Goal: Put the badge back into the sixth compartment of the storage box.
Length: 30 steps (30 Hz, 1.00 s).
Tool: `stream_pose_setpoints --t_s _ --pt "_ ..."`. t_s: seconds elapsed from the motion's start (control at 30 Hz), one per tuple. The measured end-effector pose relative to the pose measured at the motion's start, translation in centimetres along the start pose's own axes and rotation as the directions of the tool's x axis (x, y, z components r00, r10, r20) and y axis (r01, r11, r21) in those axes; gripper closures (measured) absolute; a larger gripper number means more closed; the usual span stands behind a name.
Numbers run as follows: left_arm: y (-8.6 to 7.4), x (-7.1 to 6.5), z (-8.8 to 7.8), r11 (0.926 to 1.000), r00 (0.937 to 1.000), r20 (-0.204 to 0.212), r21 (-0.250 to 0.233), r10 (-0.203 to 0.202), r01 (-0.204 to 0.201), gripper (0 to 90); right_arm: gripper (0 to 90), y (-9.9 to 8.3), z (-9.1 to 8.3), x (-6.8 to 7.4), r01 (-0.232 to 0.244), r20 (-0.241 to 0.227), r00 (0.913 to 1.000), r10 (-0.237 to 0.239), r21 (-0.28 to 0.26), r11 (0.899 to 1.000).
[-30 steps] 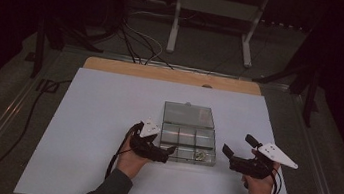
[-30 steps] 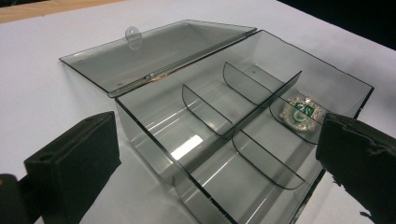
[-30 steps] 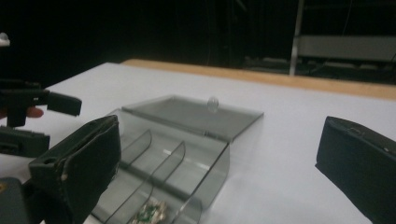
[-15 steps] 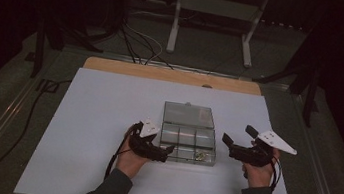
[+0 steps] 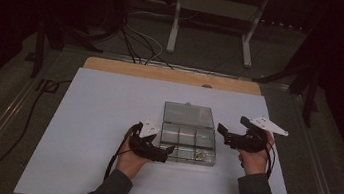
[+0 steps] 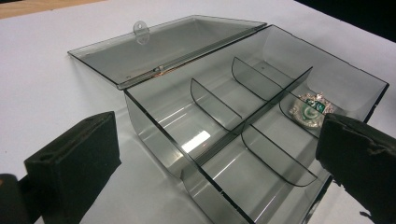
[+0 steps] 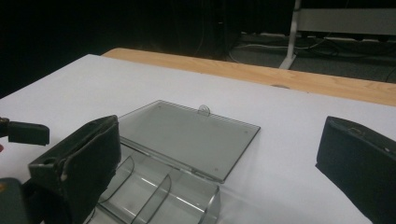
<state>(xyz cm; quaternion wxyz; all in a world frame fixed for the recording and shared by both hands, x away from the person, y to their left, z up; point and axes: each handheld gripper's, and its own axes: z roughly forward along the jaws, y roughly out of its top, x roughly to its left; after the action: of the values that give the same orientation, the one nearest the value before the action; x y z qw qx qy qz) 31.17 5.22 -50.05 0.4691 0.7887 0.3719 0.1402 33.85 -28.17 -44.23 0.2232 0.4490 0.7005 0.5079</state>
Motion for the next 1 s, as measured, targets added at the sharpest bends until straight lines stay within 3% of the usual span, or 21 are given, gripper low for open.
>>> stream_pose_setpoints --t_s 0.53,1.0 --pt "0.0 0.3 -0.5 0.9995 0.9997 -0.004 -0.021 -0.026 0.026 1.3 0.0 1.5 2.4 0.0 0.002 0.026 0.9997 -0.004 0.104 0.995" --pt "0.0 0.3 -0.5 0.9995 0.9997 -0.006 -0.022 -0.022 0.022 1.4 0.0 2.1 4.6 0.1 -0.007 0.033 0.9995 0.002 0.137 0.991"
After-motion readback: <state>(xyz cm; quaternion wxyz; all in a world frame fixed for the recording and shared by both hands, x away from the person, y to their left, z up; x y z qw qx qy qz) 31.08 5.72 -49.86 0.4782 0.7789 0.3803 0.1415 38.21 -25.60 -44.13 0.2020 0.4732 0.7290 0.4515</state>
